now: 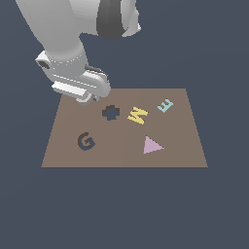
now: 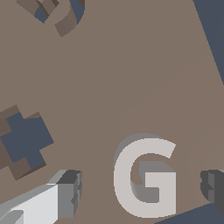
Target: Insert a designated object into the corresponding slot on a board.
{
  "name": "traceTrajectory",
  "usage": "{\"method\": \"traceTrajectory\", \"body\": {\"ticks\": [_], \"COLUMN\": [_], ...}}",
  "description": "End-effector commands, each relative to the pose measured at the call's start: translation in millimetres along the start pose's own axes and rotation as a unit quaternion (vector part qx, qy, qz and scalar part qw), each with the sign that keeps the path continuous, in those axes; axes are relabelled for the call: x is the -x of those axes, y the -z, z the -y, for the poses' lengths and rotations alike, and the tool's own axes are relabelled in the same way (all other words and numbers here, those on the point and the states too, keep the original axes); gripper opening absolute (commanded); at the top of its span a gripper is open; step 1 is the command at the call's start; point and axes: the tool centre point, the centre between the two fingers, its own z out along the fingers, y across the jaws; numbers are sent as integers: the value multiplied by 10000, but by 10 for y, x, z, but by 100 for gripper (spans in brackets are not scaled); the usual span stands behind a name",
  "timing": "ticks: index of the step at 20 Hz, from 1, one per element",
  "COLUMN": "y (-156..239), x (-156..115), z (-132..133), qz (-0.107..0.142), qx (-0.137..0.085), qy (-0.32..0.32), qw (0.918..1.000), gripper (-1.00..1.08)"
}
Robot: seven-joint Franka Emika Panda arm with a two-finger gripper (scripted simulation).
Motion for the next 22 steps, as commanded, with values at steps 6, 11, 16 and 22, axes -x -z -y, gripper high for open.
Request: {"method": "traceTrajectory", "body": {"ticks": [6, 11, 16, 22], "y": [-54, -196, -244, -244], "x": [16, 20, 22, 22], "z": [-31, -37, -38, -38], "qz": [3, 0, 0, 0], "qx": [2, -5, -7, -7], "qy": [-34, -43, -46, -46], "qw": [10000, 10000, 10000, 10000], "gripper": [100, 100, -100, -100]}}
